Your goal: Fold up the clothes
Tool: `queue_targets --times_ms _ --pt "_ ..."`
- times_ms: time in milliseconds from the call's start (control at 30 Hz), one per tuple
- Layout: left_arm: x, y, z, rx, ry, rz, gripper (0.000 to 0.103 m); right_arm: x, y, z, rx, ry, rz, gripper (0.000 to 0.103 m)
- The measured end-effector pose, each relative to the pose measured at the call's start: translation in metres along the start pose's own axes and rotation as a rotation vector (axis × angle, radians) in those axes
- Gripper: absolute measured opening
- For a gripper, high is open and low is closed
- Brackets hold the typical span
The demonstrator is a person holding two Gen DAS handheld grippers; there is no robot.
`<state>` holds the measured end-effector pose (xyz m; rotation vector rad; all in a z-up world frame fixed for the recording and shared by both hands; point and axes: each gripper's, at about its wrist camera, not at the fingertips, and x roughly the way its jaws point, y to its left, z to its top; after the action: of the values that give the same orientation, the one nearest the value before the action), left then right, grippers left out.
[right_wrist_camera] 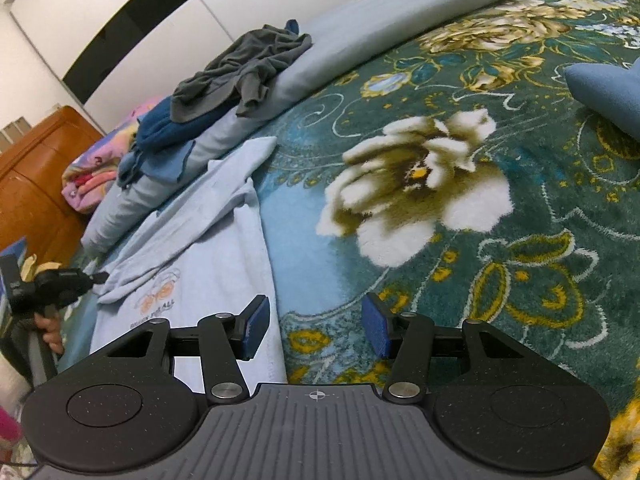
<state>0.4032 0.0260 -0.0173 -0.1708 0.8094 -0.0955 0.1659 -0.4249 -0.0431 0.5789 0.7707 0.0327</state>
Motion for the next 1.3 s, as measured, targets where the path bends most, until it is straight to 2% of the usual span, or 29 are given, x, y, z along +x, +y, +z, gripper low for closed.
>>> queue_targets --times_ms 67,167,233,300,333,467,633,800,867,933,967,1033,1067,1100,1200,1300 --pt "-0.003 0.004 -0.001 0.007 -0.005 0.031 0.018 0.000 0.001 0.001 -0.003 0.001 -0.005 0.048" --pt "-0.022 0.015 0.001 -0.023 -0.028 0.080 0.019 -0.003 0.005 0.002 -0.007 0.003 -0.012 0.048" --pt "-0.047 0.021 -0.004 -0.049 -0.045 0.040 0.025 -0.008 0.010 0.002 -0.022 -0.004 -0.013 0.048" --pt "-0.071 0.025 -0.014 -0.053 -0.060 -0.015 0.042 -0.014 0.014 0.000 -0.036 -0.005 -0.011 0.050" --pt "-0.081 0.024 -0.021 -0.033 -0.067 -0.040 0.043 -0.017 0.016 -0.001 -0.044 -0.004 -0.010 0.050" --pt "-0.091 0.020 -0.038 0.001 -0.061 -0.058 0.043 -0.025 0.025 -0.009 -0.070 0.009 -0.010 0.050" --pt "-0.064 0.017 -0.031 -0.110 -0.068 -0.110 0.042 -0.039 0.037 -0.014 -0.090 -0.001 0.015 0.053" --pt "-0.037 0.013 -0.025 -0.200 -0.074 -0.116 0.041 -0.047 0.037 -0.013 -0.106 -0.010 0.007 0.054" --pt "-0.030 0.010 -0.024 -0.206 -0.069 -0.119 0.041 -0.047 0.034 -0.011 -0.111 -0.007 -0.003 0.054" --pt "-0.023 0.008 -0.023 -0.199 -0.065 -0.088 0.030 -0.043 0.029 -0.010 -0.103 -0.004 -0.014 0.054" --pt "-0.022 0.008 -0.024 -0.207 -0.077 -0.080 0.017 -0.042 0.027 -0.010 -0.095 -0.002 -0.018 0.054" --pt "-0.024 0.010 -0.025 -0.235 -0.114 -0.089 0.014 -0.038 0.024 -0.010 -0.081 0.003 -0.018 0.054" --pt "-0.025 0.010 -0.025 -0.237 -0.128 -0.098 0.003 -0.037 0.023 -0.011 -0.081 0.006 -0.015 0.054" --pt "-0.027 0.010 -0.025 -0.233 -0.140 -0.108 0.000 -0.035 0.023 -0.012 -0.085 0.010 -0.013 0.054" --pt "-0.039 0.012 -0.024 -0.233 -0.170 -0.149 0.000 -0.031 0.020 -0.015 -0.088 0.021 -0.020 0.054" --pt "-0.045 0.018 -0.027 -0.256 -0.160 -0.132 0.000 -0.030 0.016 -0.017 -0.070 0.021 -0.020 0.054"
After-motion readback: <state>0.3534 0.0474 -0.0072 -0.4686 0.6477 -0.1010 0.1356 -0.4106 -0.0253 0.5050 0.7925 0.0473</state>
